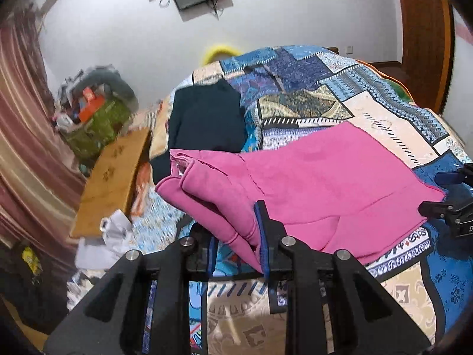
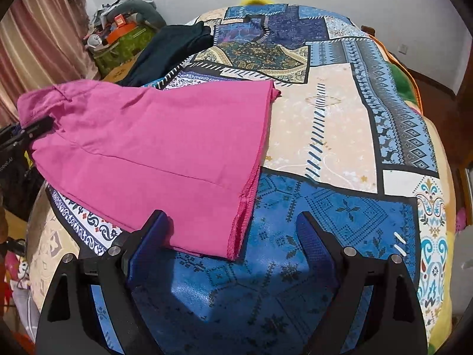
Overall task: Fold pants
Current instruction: 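Grasp the folded trousers' edge with the left tool and lift it, then fold the lifted trouser half over onto the rest and release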
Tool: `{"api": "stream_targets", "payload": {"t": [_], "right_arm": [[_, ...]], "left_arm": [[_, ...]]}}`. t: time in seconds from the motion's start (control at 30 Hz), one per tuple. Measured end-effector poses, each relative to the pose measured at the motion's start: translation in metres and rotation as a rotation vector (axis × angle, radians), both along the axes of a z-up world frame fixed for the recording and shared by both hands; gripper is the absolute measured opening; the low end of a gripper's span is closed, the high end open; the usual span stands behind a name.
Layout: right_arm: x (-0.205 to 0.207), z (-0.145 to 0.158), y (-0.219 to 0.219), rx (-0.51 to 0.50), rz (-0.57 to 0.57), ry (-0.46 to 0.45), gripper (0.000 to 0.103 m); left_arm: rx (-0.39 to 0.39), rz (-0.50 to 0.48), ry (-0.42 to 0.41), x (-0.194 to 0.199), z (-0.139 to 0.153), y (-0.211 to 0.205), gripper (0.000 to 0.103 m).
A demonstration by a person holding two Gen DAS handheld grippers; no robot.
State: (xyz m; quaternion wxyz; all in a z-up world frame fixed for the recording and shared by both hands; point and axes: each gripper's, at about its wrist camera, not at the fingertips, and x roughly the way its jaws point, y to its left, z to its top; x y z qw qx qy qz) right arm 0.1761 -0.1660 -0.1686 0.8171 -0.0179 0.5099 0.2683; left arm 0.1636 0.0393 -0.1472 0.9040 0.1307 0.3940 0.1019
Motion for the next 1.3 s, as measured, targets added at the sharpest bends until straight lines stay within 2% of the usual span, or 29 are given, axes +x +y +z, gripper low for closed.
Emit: {"api": "stream_targets", "payload": {"t": [0.07,0.17,0.43,0.63,0.7,0.83,0.97,1.03,1.07,1.13,1.3], "right_arm": [[0.0,0.0,0.0,-0.002,0.003,0.003,0.086],[-0.001,0.0,0.0,-0.004,0.007,0.0,0.086],[-0.001,-0.001,0.0,0.003,0.006,0.0,0.087],[-0.001,-0.001,0.0,0.007,0.008,0.0,0.087],[-0.002,-0.001,0.0,0.01,0.006,0.001,0.087],[-0.001,-0.002,-0.001,0.018,0.004,0.001,0.087],[0.0,-0.002,-0.001,0.019,0.004,0.001,0.087],[0.0,-0.002,-0.001,0.02,0.004,0.001,0.087],[0.0,-0.002,-0.001,0.02,0.004,0.001,0.087],[0.0,-0.002,-0.001,0.021,0.003,0.001,0.087],[0.0,-0.003,-0.001,0.024,0.002,0.001,0.087]], "left_arm": [[0.018,-0.022,-0.03,0.004,0.007,-0.01,0.023],[-0.03,-0.068,-0.057,0.014,0.022,-0.021,0.022],[-0.322,-0.186,-0.008,0.051,0.044,-0.038,0.016],[-0.547,-0.257,0.121,0.077,0.03,-0.051,0.015],[-0.582,-0.262,0.156,0.079,0.023,-0.054,0.015],[-0.625,-0.275,0.24,0.088,0.003,-0.066,0.015],[-0.586,-0.286,0.293,0.089,-0.011,-0.079,0.016],[-0.566,-0.293,0.328,0.085,-0.017,-0.085,0.025],[-0.568,-0.305,0.349,0.084,-0.02,-0.085,0.039],[-0.588,-0.329,0.383,0.081,-0.024,-0.086,0.056],[-0.553,-0.329,0.363,0.076,-0.014,-0.074,0.058]]}}
